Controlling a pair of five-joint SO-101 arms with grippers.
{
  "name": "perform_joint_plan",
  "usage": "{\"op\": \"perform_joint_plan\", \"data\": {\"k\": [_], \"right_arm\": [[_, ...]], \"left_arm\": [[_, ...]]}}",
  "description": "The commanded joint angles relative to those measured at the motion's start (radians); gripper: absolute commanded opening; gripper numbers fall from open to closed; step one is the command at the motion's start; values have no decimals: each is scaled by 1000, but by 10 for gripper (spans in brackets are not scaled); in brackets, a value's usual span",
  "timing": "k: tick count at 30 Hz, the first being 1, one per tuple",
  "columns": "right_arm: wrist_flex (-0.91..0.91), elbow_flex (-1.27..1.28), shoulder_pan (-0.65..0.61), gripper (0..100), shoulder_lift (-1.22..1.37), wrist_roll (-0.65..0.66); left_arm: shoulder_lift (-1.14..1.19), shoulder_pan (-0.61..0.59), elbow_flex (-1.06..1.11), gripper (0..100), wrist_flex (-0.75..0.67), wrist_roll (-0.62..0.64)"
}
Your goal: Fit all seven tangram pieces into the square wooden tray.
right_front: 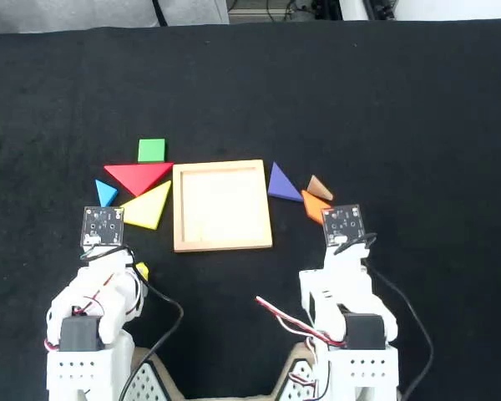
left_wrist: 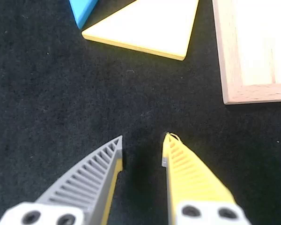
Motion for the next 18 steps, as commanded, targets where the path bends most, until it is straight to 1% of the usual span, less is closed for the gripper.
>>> {"op": "perform_joint_plan", "data": {"k": [1,14,18], "right_arm": [[6,-2,11,12,-84,6],[6,-2,11,12,-84,6],[5,-2,-38,12,-84,6]], "left_arm": [[-5,12,19,149,2,-3],[-5,12,19,150,2,-3],[-5,12,19,149,2,-2]]}}
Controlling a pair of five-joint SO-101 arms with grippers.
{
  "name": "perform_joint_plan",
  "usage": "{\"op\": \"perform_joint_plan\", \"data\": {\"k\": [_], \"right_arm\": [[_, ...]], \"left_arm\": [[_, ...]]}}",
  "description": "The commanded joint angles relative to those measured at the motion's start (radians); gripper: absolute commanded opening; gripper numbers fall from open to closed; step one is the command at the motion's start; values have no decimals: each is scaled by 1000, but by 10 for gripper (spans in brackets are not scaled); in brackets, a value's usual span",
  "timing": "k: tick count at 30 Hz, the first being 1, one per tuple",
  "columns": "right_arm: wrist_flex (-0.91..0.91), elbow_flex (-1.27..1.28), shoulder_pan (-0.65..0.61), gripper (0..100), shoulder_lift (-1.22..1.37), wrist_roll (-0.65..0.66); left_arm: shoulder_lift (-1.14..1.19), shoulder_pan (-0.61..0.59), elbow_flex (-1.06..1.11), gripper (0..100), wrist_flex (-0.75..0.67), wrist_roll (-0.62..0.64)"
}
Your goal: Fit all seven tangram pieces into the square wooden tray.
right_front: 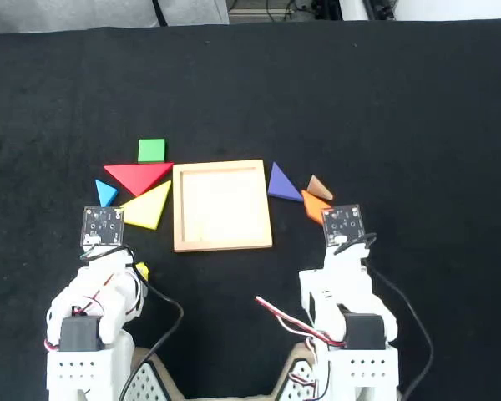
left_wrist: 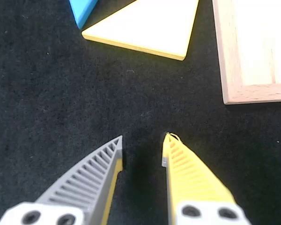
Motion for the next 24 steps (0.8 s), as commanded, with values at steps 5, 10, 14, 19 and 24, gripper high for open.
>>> {"op": "perform_joint_plan", "data": {"k": [5,10,14,19,24], "right_arm": [[5,-2,-54,12,-84,6],[5,-2,-54,12,-84,6],[5,-2,-54,12,-85,2],[5,-2,-55,12,-85,6],[2,-2,-55,12,-85,0]], "left_arm": [[-5,12,19,149,2,-2],[-5,12,19,149,2,-2],[-5,12,19,149,2,-2],[-5,12,19,149,2,-2],[-5,13,19,149,2,0]]}}
